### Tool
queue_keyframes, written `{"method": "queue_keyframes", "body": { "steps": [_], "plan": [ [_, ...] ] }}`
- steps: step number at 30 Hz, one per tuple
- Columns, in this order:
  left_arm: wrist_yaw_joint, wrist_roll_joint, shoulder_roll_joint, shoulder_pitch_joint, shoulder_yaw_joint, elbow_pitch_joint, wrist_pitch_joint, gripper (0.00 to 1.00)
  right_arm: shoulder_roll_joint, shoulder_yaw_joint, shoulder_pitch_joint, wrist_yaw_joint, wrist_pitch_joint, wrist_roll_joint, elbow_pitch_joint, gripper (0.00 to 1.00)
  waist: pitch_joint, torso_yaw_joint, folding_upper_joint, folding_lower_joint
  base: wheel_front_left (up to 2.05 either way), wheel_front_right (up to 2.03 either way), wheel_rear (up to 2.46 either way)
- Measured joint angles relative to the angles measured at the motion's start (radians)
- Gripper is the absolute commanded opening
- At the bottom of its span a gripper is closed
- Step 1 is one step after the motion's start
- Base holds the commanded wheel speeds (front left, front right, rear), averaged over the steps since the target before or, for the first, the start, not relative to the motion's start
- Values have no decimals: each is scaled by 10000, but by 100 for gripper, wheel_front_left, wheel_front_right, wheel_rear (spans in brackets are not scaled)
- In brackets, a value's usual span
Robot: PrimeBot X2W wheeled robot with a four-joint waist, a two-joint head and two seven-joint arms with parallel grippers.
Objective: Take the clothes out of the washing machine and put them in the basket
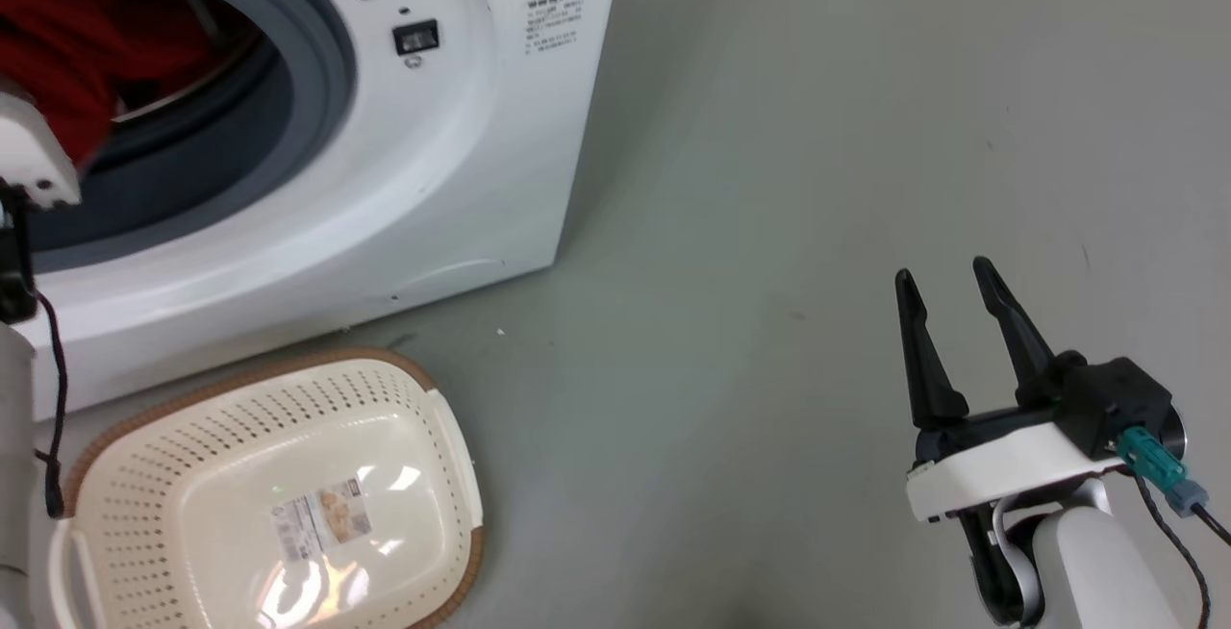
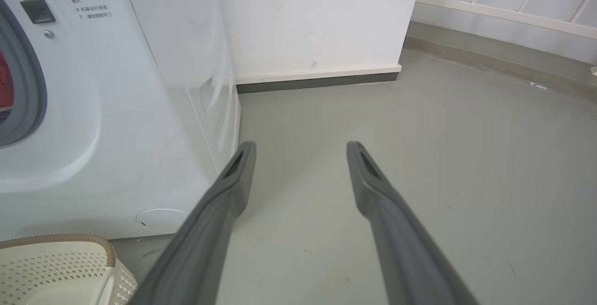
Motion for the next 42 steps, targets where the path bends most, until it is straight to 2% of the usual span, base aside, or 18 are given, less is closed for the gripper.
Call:
{"method": "queue_keyframes", "body": {
  "steps": [13, 19, 23, 34, 42],
  "plan": [
    [-430, -385, -1083, 818, -477, -188, -834, 0, -2, -662, 817, 0, 357, -447, -205, 100, -1792, 886, 1, -2, 0, 0, 0],
    [-426, -583, -1450, 1614, -562, -863, -909, 0, 0, -830, 1244, 0, 732, -575, -543, 100, -2501, 1268, 0, -2, 0, 0, 0],
    [-362, -713, -1657, 2342, -656, -1787, -807, 0, -2, -936, 1558, 0, 980, -654, -846, 100, -2888, 1516, 0, -2, 0, 0, 0],
    [497, -991, -2140, 5407, -686, -5010, -368, 0, -2, -1068, 2275, 0, 1684, -963, -1616, 100, -3606, 2294, 1, -1, 0, 0, 0],
    [1080, -1078, -2652, 7867, -961, -6025, -171, 0, -2, -1078, 2433, 0, 1992, -1018, -2082, 100, -3611, 2604, 0, -1, 0, 0, 0]
  ]
}}
